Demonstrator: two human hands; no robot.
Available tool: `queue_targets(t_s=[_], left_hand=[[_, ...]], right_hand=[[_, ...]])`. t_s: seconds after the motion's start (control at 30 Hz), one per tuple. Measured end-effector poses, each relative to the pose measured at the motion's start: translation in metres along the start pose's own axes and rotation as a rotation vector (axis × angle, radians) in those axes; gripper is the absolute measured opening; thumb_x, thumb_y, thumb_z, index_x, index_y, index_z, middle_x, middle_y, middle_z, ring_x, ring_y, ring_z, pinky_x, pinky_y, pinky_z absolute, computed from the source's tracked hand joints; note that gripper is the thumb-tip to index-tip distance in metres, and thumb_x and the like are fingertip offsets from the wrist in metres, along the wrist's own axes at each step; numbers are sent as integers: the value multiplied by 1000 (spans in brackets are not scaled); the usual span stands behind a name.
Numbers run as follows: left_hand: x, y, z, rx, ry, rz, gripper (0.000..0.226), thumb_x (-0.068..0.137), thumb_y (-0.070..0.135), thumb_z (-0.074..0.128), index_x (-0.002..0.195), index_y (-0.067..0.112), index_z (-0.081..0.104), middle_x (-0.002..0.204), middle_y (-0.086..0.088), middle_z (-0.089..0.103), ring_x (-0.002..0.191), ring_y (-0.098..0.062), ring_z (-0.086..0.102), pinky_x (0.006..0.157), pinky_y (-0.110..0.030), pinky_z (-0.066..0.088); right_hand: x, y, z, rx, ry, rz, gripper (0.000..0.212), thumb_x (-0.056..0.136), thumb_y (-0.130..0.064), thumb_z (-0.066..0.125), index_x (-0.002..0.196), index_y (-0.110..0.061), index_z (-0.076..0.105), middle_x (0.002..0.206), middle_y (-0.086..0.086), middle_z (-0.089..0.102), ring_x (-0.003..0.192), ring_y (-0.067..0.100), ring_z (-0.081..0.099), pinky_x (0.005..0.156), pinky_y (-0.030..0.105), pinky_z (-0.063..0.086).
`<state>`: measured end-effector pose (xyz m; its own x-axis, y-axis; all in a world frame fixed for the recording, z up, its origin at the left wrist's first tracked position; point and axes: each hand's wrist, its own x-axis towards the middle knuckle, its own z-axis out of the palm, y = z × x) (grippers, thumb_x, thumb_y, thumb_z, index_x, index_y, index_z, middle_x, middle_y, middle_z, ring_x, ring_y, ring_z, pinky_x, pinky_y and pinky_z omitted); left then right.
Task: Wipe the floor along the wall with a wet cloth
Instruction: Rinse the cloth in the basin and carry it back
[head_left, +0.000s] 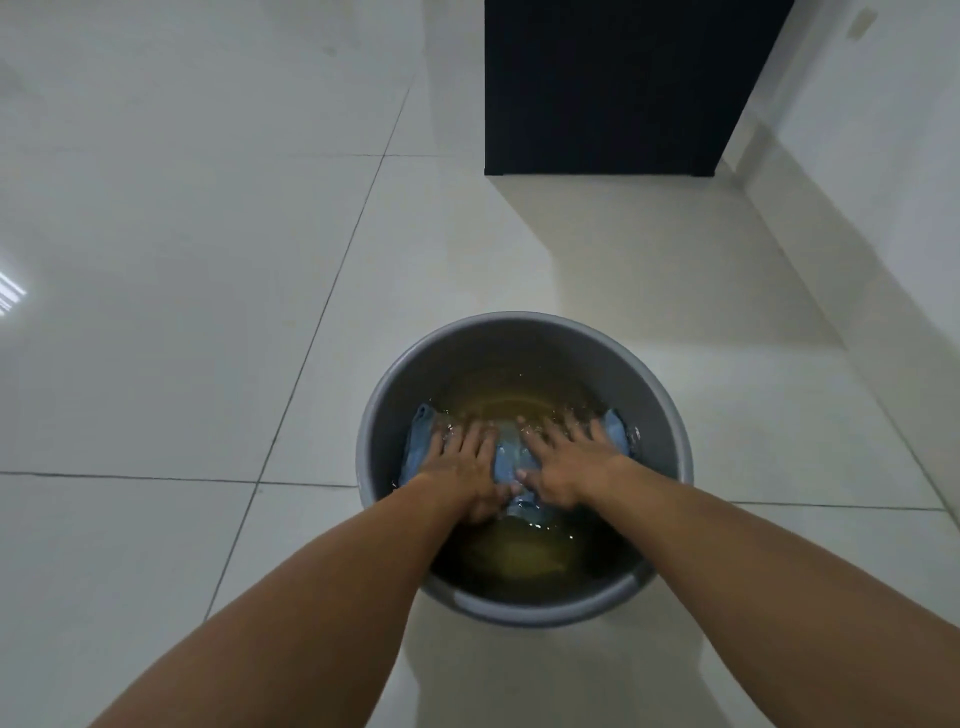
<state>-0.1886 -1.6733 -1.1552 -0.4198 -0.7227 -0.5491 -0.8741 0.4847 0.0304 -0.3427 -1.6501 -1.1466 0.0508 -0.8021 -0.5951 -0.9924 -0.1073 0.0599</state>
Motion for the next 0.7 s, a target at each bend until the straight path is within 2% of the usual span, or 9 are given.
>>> queue_targets(t_s=[0.03, 0.1, 0.17, 0.27, 0.33, 0.4, 0.5, 0.63, 0.7], left_hand=[[-1, 0, 0, 12, -12, -6, 91, 89, 70, 24, 151, 14, -14, 160, -13, -14, 147, -32, -13, 117, -50, -11], [-3, -1, -2, 45, 7, -5, 93, 88, 69, 30, 152, 13, -7, 161, -16, -6, 147, -35, -2, 118, -51, -3], [-5, -5, -7, 73, 91, 20, 80, 91, 57, 42, 150, 14, 10, 155, -17, 16, 141, -34, 17, 116, -51, 12], [-8, -7, -18, 41, 139, 48, 56, 94, 32, 49, 143, 17, 27, 141, -13, 40, 129, -30, 36, 110, -47, 29], [-10, -7, -24, -63, 117, 26, 45, 95, 25, 48, 138, 21, 35, 132, -12, 52, 120, -28, 49, 102, -43, 41], [-12, -10, -29, -118, 98, 1, 41, 95, 27, 48, 135, 23, 39, 127, -10, 57, 112, -28, 56, 96, -42, 47], [-14, -19, -29, -82, 104, 5, 49, 89, 39, 56, 131, 18, 41, 130, -11, 53, 117, -29, 52, 96, -41, 44], [-16, -18, -23, 78, 135, 79, 68, 80, 36, 67, 136, 16, 33, 137, -9, 43, 126, -27, 41, 105, -43, 35], [-15, -16, -22, 98, 114, 82, 59, 86, 30, 62, 136, 16, 35, 136, -9, 48, 126, -27, 45, 106, -43, 35]], right_hand=[[1, 0, 0, -40, 20, 9, 71, 97, -58, 21, 152, -28, -12, 163, 8, -5, 149, 34, -4, 117, 54, 1], [-1, -2, -3, -136, 127, 16, 63, 99, -48, 28, 153, -22, 12, 156, 18, 19, 141, 37, 23, 112, 52, 20], [-5, -1, -8, -149, 246, -8, 45, 98, -33, 34, 140, -15, 38, 137, 18, 46, 123, 34, 45, 99, 48, 36], [-12, 3, -15, -22, 322, -50, 31, 97, -18, 31, 119, -13, 51, 114, 13, 64, 103, 31, 61, 82, 41, 44], [-17, 2, -17, 32, 346, -43, 30, 98, -24, 30, 112, -14, 55, 108, 11, 66, 94, 28, 62, 75, 38, 42], [-19, 1, -17, 89, 340, -16, 42, 100, -43, 27, 108, -15, 57, 105, 11, 65, 90, 27, 60, 76, 37, 42], [-18, 0, -12, 80, 310, -92, 58, 94, -60, 29, 127, -15, 44, 127, 14, 54, 112, 29, 53, 97, 47, 40], [-18, -10, -4, -140, 247, -171, 81, 82, -57, 57, 142, -14, 25, 140, 12, 39, 126, 31, 42, 103, 53, 33], [-15, -14, -2, -192, 262, -158, 63, 90, -42, 51, 142, -15, 28, 141, 12, 39, 127, 31, 41, 102, 55, 34]])
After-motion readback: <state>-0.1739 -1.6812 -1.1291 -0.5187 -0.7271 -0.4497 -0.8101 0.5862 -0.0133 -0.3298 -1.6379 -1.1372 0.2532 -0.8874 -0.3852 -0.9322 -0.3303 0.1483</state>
